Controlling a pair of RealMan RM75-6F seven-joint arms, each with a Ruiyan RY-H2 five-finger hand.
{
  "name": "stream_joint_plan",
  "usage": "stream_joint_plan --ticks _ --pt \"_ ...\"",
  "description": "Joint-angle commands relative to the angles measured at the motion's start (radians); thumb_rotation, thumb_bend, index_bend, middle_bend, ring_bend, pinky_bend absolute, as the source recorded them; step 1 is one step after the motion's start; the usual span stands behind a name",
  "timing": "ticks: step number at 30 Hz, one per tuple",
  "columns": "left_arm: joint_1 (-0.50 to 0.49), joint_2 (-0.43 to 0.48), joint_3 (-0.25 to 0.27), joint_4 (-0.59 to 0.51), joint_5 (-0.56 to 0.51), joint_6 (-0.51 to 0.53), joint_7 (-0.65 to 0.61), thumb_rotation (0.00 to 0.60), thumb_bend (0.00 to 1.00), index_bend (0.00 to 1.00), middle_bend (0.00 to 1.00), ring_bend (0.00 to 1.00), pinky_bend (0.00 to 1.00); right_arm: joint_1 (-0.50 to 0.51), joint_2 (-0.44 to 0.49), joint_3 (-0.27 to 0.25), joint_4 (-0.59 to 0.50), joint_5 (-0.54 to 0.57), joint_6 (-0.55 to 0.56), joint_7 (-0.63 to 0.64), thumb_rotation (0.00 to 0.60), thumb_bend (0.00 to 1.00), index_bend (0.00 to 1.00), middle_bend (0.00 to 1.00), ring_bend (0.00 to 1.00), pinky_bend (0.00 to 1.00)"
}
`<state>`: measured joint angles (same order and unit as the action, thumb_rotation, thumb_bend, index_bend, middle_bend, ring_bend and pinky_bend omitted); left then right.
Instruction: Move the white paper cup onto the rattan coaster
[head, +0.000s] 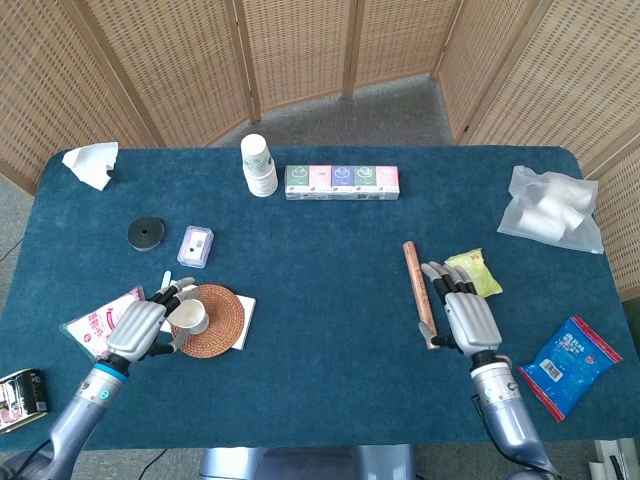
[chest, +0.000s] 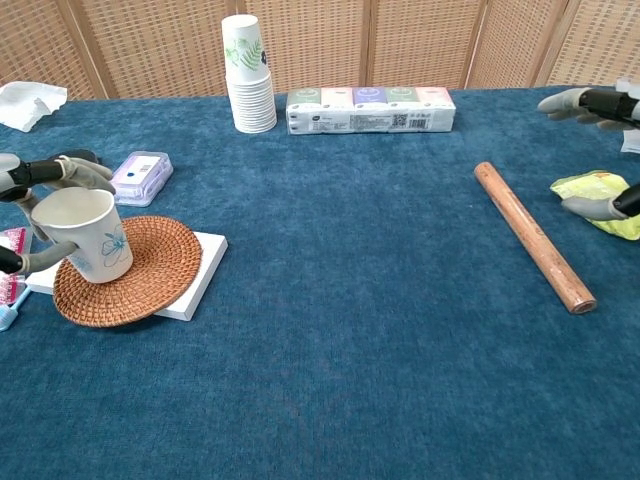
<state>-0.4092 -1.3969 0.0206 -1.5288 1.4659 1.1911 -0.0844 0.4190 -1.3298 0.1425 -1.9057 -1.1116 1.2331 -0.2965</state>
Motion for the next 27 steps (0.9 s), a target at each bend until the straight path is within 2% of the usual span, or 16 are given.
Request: stream_joint_plan --ticks 1,7,9,12,14,21,27 --pt "-0.001 -0.003 -0.001 0.005 0.006 -0.003 -0.005 0.600 0.48 0.21 0.12 0.17 0.42 -0.003 0.001 -0.001 -0.003 -0.001 0.002 0.006 0.600 0.36 0.00 0.00 0.00 0.00" --pt "-0.001 0.002 0.004 0.007 0.006 -0.023 -0.010 0.600 0.48 0.16 0.07 0.09 0.35 -0.008 0.001 -0.002 -0.004 -0.006 0.003 0.015 0.600 0.36 0.00 0.00 0.00 0.00" --pt "0.000 0.004 0.005 0.003 0.004 -0.026 -0.005 0.600 0.48 0.09 0.02 0.02 0.25 -0.011 -0.001 -0.001 -0.004 -0.010 0.005 0.024 0.600 0.36 0.00 0.00 0.00 0.00" --pt "-0.001 0.017 0.009 -0.012 -0.005 -0.047 -0.003 0.600 0.48 0.00 0.00 0.00 0.05 -0.011 -0.001 -0.002 -0.001 -0.013 0.001 0.029 0.600 0.36 0.00 0.00 0.00 0.00" --pt "-0.003 0.024 0.011 -0.022 -0.007 -0.058 0.000 0.600 0.48 0.00 0.00 0.00 0.00 -0.011 -0.001 -0.002 -0.003 -0.015 -0.001 0.029 0.600 0.36 0.00 0.00 0.00 0.00" --pt "-0.007 0.043 0.003 -0.045 0.010 -0.052 -0.003 0.600 0.47 0.00 0.00 0.00 0.00 -0.013 0.001 0.002 -0.008 -0.018 0.002 0.032 0.600 0.36 0.00 0.00 0.00 0.00" --pt "-0.006 0.107 -0.020 -0.105 0.055 0.007 -0.013 0.600 0.47 0.00 0.00 0.00 0.00 -0.014 0.006 0.008 -0.007 -0.012 0.000 0.040 0.600 0.36 0.00 0.00 0.00 0.00"
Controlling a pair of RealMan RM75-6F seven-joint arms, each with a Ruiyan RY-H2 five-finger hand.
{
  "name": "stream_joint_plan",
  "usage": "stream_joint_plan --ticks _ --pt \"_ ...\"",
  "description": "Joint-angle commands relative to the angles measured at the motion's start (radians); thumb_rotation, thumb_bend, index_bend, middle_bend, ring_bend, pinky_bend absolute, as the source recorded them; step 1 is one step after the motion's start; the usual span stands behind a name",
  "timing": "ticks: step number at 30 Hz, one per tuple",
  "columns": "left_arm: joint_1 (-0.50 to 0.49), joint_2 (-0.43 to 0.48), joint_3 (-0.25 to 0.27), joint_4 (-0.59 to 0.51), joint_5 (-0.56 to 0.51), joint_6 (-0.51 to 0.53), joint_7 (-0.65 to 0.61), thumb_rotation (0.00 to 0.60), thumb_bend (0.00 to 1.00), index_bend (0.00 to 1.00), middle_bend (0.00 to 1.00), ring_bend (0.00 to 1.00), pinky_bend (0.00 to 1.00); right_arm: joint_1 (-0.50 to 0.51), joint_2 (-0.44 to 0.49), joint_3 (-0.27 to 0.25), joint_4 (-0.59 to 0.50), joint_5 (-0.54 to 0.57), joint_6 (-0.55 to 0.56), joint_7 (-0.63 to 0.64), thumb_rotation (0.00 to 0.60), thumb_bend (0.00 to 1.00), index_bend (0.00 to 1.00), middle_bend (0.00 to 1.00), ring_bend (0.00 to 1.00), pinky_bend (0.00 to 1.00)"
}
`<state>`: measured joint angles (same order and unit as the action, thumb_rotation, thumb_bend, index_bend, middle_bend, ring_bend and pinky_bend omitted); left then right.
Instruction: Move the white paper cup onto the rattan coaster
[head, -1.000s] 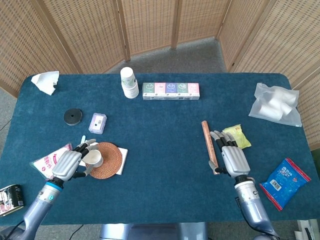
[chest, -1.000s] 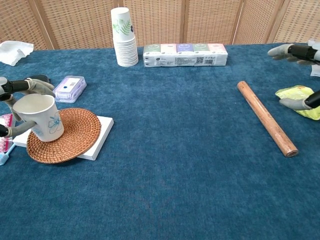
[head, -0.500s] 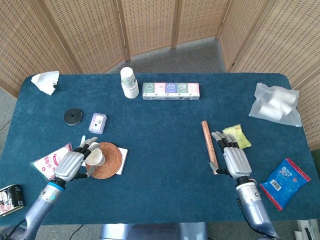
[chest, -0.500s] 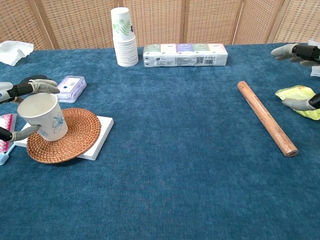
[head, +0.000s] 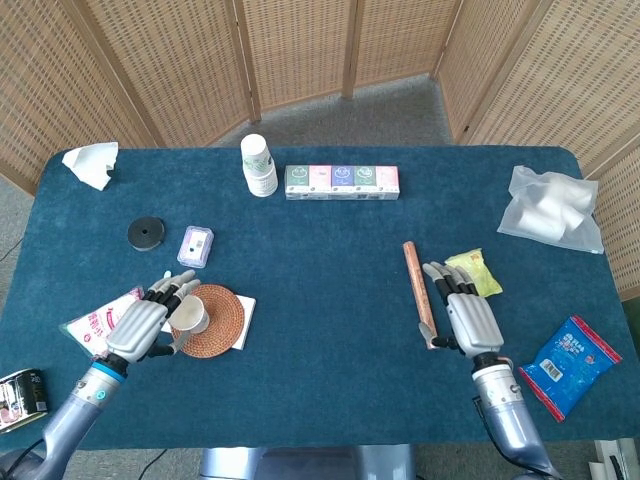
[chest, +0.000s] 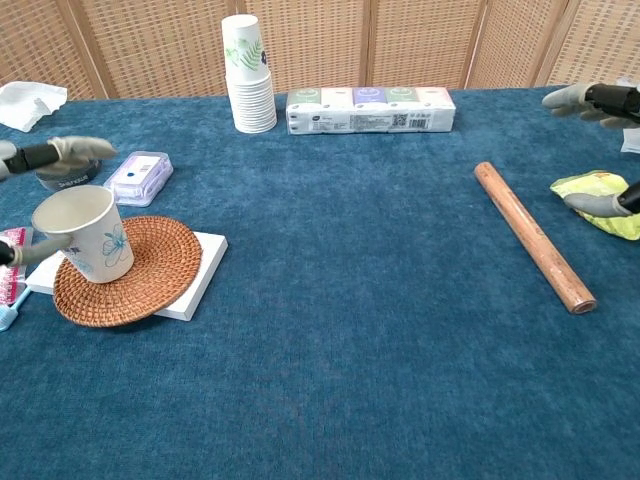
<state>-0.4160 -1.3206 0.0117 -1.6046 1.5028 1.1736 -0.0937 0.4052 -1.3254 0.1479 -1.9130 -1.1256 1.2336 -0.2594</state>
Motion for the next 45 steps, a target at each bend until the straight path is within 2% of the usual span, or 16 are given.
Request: stream_joint_plan --ticks 1,5,9,17,20,27,31,34,40,45 --pt "0.002 0.051 -0.018 -0.048 0.025 0.039 -0.002 0.600 0.47 0.00 0.00 0.00 0.00 -0.001 0.005 0.005 0.001 0.003 0.001 0.004 0.600 0.36 0.00 0.00 0.00 0.00" --pt "0.020 0.126 -0.037 -0.114 0.034 0.096 0.007 0.600 0.47 0.00 0.00 0.00 0.00 -0.001 0.017 0.015 0.003 0.007 0.008 0.000 0.600 0.36 0.00 0.00 0.00 0.00" --pt "0.062 0.193 -0.033 -0.167 0.052 0.166 0.000 0.600 0.47 0.00 0.00 0.00 0.00 -0.005 0.027 0.020 0.015 0.017 0.027 -0.029 0.600 0.36 0.00 0.00 0.00 0.00" --pt "0.207 0.312 0.048 -0.220 0.099 0.319 -0.007 0.600 0.47 0.00 0.00 0.00 0.00 -0.035 0.033 0.003 0.066 0.029 0.091 -0.107 0.600 0.36 0.00 0.00 0.00 0.00" --pt "0.272 0.341 0.077 -0.230 0.093 0.377 0.043 0.600 0.47 0.00 0.00 0.00 0.00 -0.048 0.041 -0.018 0.082 0.015 0.100 -0.125 0.600 0.36 0.00 0.00 0.00 0.00" --pt "0.392 0.324 0.127 -0.225 0.094 0.461 0.170 0.600 0.47 0.00 0.00 0.00 0.00 -0.082 0.020 -0.047 0.150 -0.055 0.167 -0.159 0.600 0.36 0.00 0.00 0.00 0.00" --pt "0.422 0.286 0.135 -0.192 0.102 0.468 0.138 0.600 0.47 0.00 0.00 0.00 0.00 -0.109 0.014 -0.057 0.159 -0.098 0.204 -0.138 0.600 0.36 0.00 0.00 0.00 0.00" --pt "0.425 0.264 0.132 -0.176 0.102 0.452 0.124 0.600 0.47 0.00 0.00 0.00 0.00 -0.130 0.033 -0.070 0.118 -0.094 0.210 -0.146 0.600 0.36 0.00 0.00 0.00 0.00" --pt "0.432 0.245 0.119 -0.168 0.113 0.448 0.109 0.600 0.47 0.00 0.00 0.00 0.00 -0.163 0.033 -0.075 0.104 -0.171 0.273 -0.129 0.600 0.36 0.00 0.00 0.00 0.00" --pt "0.424 0.235 0.110 -0.166 0.108 0.418 0.102 0.600 0.47 0.00 0.00 0.00 0.00 -0.173 0.035 -0.080 0.089 -0.176 0.261 -0.127 0.600 0.36 0.00 0.00 0.00 0.00"
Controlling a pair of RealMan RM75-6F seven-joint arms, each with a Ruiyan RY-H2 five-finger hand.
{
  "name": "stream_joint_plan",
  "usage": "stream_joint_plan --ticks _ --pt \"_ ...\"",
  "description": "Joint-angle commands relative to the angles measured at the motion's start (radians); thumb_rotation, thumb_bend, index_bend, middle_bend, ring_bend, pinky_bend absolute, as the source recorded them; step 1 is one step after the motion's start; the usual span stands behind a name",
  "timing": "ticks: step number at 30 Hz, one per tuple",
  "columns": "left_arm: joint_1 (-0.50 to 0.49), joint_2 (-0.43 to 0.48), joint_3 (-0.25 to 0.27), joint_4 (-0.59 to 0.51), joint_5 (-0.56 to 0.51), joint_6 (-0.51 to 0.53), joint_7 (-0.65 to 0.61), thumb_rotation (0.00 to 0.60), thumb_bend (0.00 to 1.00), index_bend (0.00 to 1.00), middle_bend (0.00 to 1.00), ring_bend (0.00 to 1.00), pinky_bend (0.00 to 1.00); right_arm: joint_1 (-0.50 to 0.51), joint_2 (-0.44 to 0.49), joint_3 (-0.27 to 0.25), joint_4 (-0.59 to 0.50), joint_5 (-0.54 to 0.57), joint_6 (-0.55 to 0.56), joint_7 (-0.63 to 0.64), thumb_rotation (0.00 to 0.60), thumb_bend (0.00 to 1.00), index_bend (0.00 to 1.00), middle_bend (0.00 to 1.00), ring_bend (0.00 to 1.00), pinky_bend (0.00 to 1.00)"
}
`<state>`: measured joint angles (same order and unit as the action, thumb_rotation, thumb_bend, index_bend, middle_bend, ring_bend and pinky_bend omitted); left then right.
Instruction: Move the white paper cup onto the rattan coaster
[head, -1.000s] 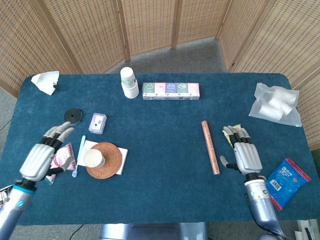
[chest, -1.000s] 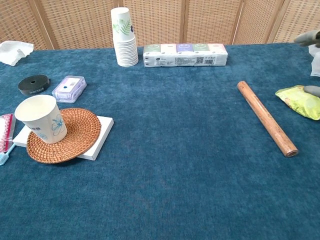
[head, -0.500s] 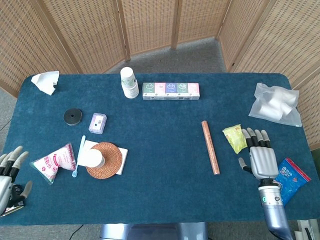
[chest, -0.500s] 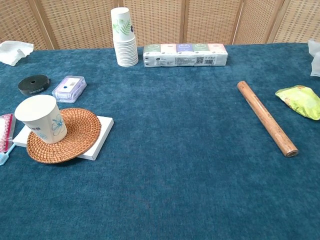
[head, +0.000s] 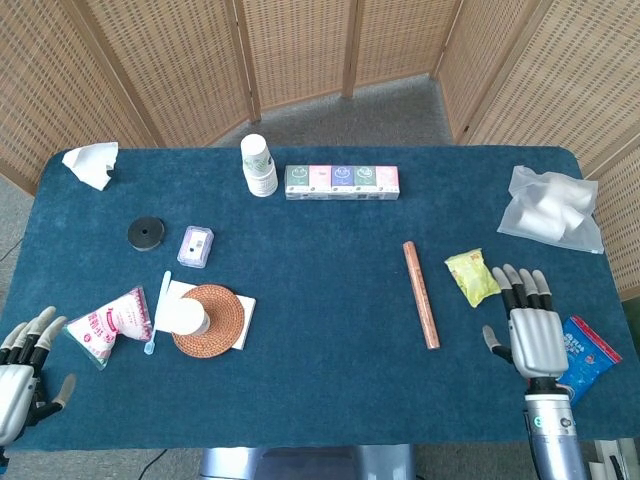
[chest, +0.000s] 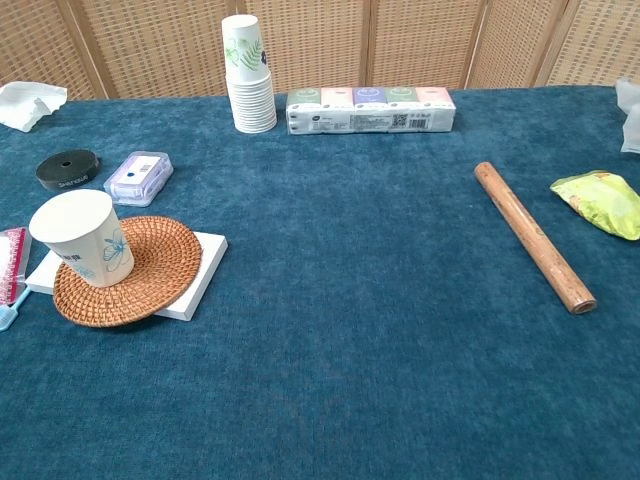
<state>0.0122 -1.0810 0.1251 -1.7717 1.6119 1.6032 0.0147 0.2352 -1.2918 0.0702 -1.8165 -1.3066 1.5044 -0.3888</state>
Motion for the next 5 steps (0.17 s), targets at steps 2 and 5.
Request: stream_joint_plan --ticks 2,5 --pt "-0.007 -0.008 -0.005 0.003 -0.002 -0.024 -0.016 0.600 0.47 0.00 0.00 0.00 0.00 -0.003 0.003 -0.001 -0.011 0.010 -0.024 0.004 0.600 0.36 0.00 0.00 0.00 0.00" --pt "-0.007 -0.011 -0.007 0.006 -0.006 -0.036 -0.011 0.600 0.47 0.00 0.00 0.00 0.00 -0.003 -0.002 0.003 -0.007 0.011 -0.033 0.005 0.600 0.36 0.00 0.00 0.00 0.00"
